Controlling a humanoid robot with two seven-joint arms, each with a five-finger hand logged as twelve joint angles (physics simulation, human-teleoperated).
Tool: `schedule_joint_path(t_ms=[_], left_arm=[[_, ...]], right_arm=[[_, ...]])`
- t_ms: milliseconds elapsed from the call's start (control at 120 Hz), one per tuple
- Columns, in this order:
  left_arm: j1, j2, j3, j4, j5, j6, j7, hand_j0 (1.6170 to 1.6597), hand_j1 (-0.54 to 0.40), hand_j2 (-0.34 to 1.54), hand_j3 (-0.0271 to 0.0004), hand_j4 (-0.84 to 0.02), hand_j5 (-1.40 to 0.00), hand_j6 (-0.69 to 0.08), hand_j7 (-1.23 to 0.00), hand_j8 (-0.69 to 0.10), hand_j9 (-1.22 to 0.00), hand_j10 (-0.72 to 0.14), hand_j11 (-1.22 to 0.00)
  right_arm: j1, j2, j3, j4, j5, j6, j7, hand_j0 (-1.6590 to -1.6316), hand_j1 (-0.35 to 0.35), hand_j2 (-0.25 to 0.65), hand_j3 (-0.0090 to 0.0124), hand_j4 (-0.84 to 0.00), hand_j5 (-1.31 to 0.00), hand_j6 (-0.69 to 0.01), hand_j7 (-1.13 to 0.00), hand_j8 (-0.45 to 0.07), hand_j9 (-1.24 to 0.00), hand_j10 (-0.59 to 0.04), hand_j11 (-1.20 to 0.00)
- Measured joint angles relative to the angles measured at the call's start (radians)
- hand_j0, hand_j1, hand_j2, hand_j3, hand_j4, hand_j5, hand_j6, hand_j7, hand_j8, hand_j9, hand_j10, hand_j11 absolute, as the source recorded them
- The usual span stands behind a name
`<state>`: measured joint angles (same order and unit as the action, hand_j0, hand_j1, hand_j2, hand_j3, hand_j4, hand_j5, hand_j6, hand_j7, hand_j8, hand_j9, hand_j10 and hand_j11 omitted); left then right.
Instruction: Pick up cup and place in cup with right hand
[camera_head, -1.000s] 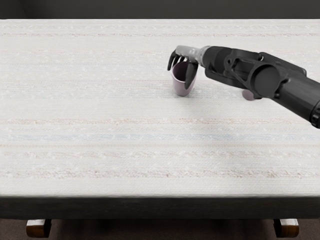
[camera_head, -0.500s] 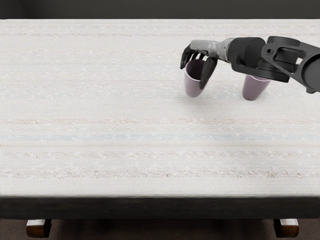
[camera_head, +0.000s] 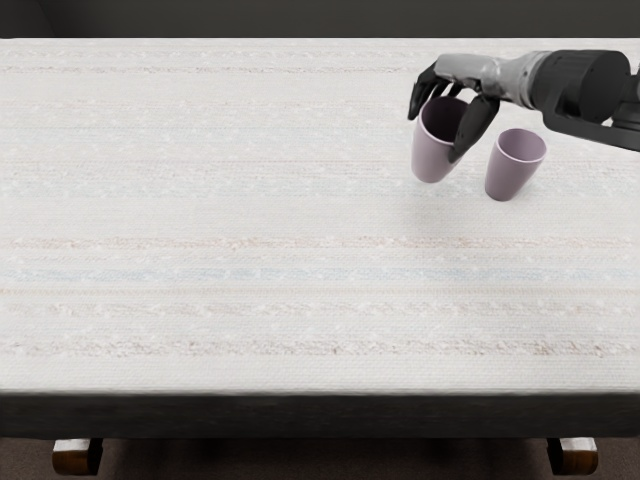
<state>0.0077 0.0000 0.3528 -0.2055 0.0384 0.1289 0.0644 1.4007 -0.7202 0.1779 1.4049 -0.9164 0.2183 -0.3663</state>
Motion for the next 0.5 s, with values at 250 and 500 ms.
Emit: schedule_joint_path(t_ms=[250,500], left_arm=[[0.0,0.0,0.0,0.0,0.0,0.0,0.0,1.6581,0.349,0.0,0.0001,0.0,0.0,0.0,0.0,0.0,0.0,0.0,0.0],[0.0,0.0,0.0,0.0,0.0,0.0,0.0,1.6581,0.349,0.0,0.0,0.0,0.0,0.0,0.0,0.0,0.0,0.0,0.0]], right_arm=[[-0.018,-0.119,0.025,0.065,0.021,0.009,0.004,-1.651,0.077,0.068,0.0005,-0.581,-0.92,-0.348,-0.83,-0.176,-0.9,-0.246,-0.87],[-0.034,-0.181,0.025,0.05,0.039,0.009,0.007,-1.6507,0.075,0.073,0.0009,-0.582,-0.92,-0.351,-0.83,-0.181,-0.89,-0.27,-0.87]])
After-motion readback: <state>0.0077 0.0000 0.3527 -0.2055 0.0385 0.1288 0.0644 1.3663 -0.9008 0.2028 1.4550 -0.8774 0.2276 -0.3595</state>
